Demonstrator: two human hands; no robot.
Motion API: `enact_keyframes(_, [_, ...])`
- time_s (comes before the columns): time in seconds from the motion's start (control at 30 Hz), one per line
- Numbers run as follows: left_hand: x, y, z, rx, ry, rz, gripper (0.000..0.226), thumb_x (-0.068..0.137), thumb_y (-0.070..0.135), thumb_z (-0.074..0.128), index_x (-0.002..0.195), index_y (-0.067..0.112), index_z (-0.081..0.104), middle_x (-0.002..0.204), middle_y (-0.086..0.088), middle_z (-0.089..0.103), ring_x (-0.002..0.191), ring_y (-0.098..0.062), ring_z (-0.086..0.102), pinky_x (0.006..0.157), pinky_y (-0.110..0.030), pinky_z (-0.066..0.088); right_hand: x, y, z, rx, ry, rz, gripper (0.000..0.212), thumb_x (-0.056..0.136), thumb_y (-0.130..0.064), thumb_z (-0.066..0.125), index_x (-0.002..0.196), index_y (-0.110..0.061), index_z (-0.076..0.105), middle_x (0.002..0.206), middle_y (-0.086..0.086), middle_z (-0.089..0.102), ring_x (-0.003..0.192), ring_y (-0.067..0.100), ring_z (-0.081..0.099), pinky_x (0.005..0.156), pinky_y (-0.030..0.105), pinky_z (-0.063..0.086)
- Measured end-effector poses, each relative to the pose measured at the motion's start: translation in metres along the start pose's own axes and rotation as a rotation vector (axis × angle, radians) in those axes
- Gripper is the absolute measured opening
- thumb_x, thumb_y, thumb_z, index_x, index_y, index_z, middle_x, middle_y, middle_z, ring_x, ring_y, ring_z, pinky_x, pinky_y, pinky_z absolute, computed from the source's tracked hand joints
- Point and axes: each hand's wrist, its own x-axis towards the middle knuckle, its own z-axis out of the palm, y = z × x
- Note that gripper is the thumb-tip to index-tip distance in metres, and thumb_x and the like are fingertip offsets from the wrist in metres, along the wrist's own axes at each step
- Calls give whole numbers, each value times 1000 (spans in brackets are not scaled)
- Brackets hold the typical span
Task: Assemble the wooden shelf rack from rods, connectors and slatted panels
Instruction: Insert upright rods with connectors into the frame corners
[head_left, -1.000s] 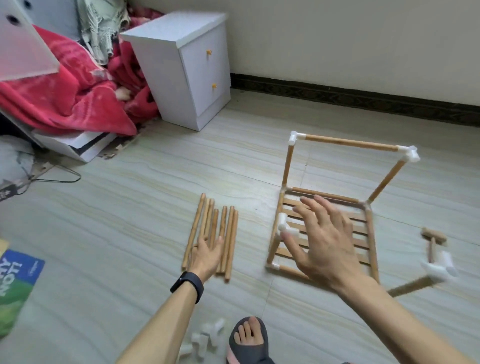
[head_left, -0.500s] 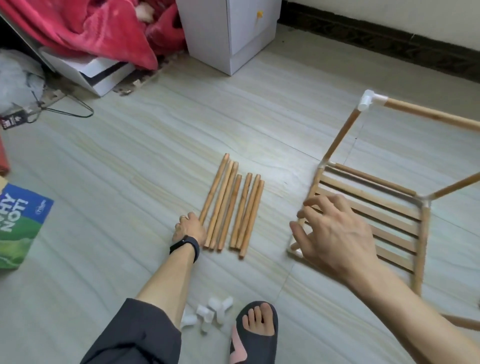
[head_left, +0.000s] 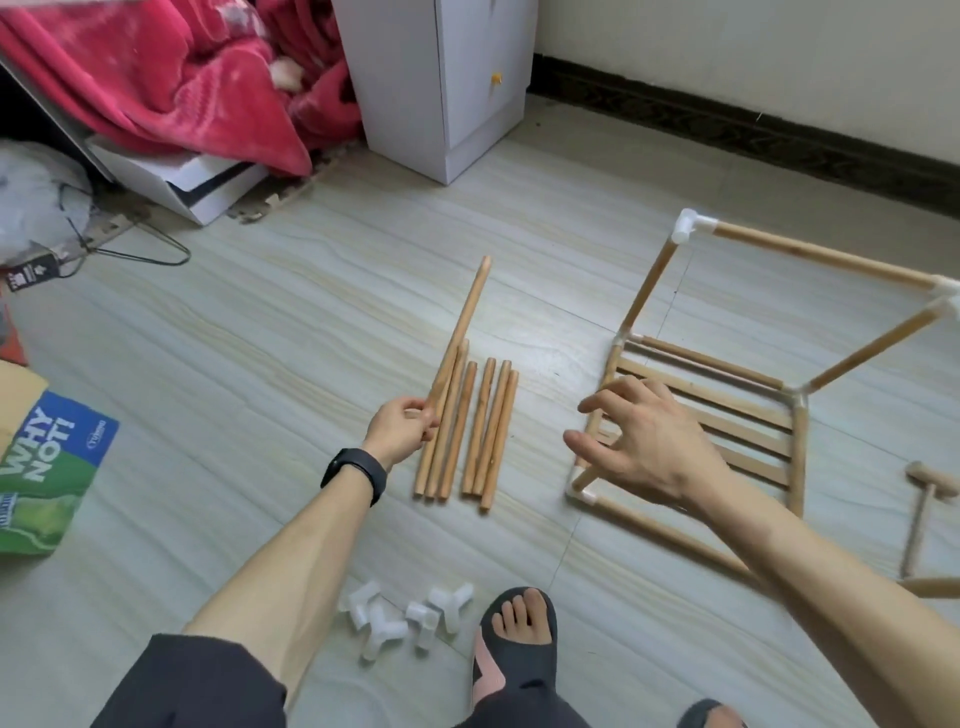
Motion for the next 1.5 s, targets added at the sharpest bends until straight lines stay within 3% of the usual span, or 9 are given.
enact_keyframes(0.1, [-38,49,-3,82,-72,264,24,102,20,58,124,13,61,102,-2,73,89,-18,68,84,-38,59,-7,-1,-19,244,-59,59,84,79,-86,41,139,-28,53,144,-2,53,135,20,43,111,46,39])
enact_keyframes(0.2, [-76,93,7,227,-133,518,15,100,29,61,114,28,65,103,7,72,96,-10,67,82,-33,57,-28,-7,-39,744,113,199,96,71,-91,51,138,-23,54,129,-3,64,119,13,60,102,40,50])
enact_keyframes(0.33, [-121,134,38,395,-112,869,16,99,27,59,114,33,61,102,15,65,96,1,59,78,-22,49,-64,6,-59,1409,521,343,46,91,-56,65,102,-11,71,83,-2,69,75,12,68,81,35,58])
enact_keyframes(0.43, [-140,152,68,447,-149,994,16,99,28,60,114,33,62,103,16,64,97,4,58,77,-15,44,-96,21,-64,1779,603,462,29,96,-42,67,92,-13,67,66,2,60,60,15,60,60,31,55])
enact_keyframes(0.67, [-138,150,136,387,-227,638,51,99,49,52,142,24,42,142,-4,47,127,-23,50,106,-43,45,-149,52,-48,1932,772,708,20,95,-34,68,89,-15,68,69,6,69,53,16,60,52,28,54])
enact_keyframes(0.77, [-128,137,153,402,-255,517,59,100,55,44,148,21,34,149,-10,42,131,-27,48,107,-43,43,-164,67,-31,1949,796,784,17,93,-31,68,87,-15,64,68,6,68,51,16,59,52,27,53])
enact_keyframes(1.07, [-115,107,183,189,-230,448,40,107,51,20,94,24,46,97,1,54,70,-10,71,56,-28,48,-169,85,7,1995,656,797,18,90,-25,62,84,-12,73,69,8,65,54,17,58,56,28,52])
enact_keyframes(1.2, [-109,103,184,128,-194,424,39,107,50,23,91,22,45,95,-8,53,83,-23,64,65,-46,61,-158,82,18,2054,628,765,23,91,-23,61,78,-11,75,68,11,64,55,19,57,56,29,52])
enact_keyframes(1.5, [-106,93,182,122,-238,468,37,107,48,26,93,21,46,92,-9,53,68,-11,64,55,-26,55,-147,91,31,2163,539,695,33,94,-25,60,71,-11,80,66,8,63,55,17,57,57,29,52])
